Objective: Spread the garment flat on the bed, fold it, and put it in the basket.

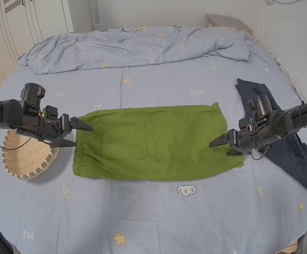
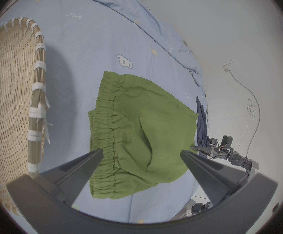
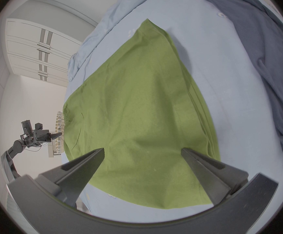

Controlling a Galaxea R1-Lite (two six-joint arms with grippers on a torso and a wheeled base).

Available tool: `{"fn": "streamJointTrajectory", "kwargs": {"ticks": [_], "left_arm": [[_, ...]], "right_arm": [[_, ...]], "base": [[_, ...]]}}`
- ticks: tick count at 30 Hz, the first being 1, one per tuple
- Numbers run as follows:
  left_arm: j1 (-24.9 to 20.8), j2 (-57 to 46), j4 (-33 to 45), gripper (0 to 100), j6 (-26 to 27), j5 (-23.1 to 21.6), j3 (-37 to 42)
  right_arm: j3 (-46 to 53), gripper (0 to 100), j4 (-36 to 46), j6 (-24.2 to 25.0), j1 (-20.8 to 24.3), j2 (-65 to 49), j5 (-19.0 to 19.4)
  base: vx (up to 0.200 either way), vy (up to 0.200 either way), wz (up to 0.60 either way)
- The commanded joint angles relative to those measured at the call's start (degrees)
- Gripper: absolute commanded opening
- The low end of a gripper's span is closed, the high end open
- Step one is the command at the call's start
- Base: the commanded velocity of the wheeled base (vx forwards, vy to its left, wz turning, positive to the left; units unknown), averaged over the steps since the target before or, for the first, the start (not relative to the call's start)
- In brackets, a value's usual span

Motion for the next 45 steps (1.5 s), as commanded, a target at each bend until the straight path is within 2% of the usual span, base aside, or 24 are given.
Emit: {"fn": "streamJointTrajectory", "kwargs": {"ticks": [1, 5, 6, 9, 20, 33, 45], "left_arm": [[0.2, 2.9, -1.4, 100, 0.0, 0.0, 0.5], [0.6, 3.7, -2.3, 100, 0.4, -0.4, 1.5], [0.6, 4.2, -3.7, 100, 1.9, -0.6, 2.6], [0.4, 4.9, -5.8, 100, 3.8, -0.1, 4.2], [1.4, 5.7, -6.2, 100, 6.2, 0.6, 5.3], [1.0, 7.6, -8.1, 100, 6.2, 1.2, 5.3], [-1.6, 10.1, -10.6, 100, 5.3, 0.5, 4.9]], "right_arm": [[0.9, 100, 0.2, 0.0, -0.5, -0.4, -0.1], [0.9, 100, 0.2, 0.1, -2.0, -2.6, 1.0], [1.0, 100, 0.2, 0.4, -3.0, -4.2, 3.7], [1.1, 100, 0.4, 0.6, -4.1, -6.6, 6.1], [2.4, 100, 0.4, 0.5, -3.5, -9.7, 6.3], [2.7, 100, 0.4, 0.5, -2.8, -10.2, 6.3], [2.6, 100, 0.4, 0.5, -3.1, -10.8, 6.3]], "base": [[0.000, 0.000, 0.00], [0.000, 0.000, 0.00], [0.000, 0.000, 0.00], [0.000, 0.000, 0.00], [0.000, 0.000, 0.00], [0.000, 0.000, 0.00], [0.000, 0.000, 0.00]]}}
